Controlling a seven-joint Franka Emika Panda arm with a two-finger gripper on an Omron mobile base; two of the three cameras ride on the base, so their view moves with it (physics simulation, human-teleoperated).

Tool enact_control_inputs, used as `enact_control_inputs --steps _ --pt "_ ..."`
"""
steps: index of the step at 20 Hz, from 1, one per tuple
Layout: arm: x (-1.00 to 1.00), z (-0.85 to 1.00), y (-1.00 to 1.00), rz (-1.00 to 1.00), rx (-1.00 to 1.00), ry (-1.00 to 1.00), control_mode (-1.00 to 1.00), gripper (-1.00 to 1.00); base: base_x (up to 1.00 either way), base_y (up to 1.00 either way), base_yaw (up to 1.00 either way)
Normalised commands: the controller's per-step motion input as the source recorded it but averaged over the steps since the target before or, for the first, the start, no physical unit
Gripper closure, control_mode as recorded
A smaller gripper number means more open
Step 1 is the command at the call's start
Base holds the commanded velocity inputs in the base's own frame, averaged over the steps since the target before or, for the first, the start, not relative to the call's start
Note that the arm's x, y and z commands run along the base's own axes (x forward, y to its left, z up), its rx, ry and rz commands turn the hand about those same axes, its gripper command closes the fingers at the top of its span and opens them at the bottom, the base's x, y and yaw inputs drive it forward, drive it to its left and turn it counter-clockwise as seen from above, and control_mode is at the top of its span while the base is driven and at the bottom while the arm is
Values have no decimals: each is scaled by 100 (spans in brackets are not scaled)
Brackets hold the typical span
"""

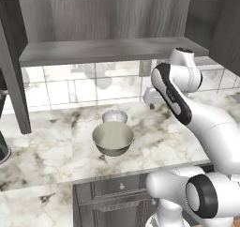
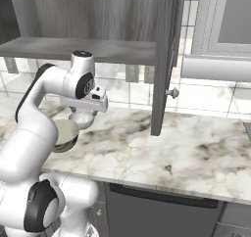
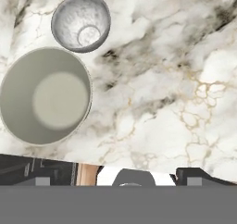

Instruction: Pick up the bowls on the counter and stack them on top of one another in the open cabinet. Place the smaller bowl on top of the larger bowl.

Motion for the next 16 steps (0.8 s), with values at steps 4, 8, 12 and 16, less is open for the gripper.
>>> enact_control_inputs --steps 4,8,12,16 --pt "12 -18 18 -4 0 0 -100 -100 0 0 0" --pt "18 -17 25 -6 0 0 -100 -100 0 0 0" --pt "24 -16 19 -6 0 0 -100 -100 0 0 0" --pt "26 -15 15 -5 1 0 -100 -100 0 0 0"
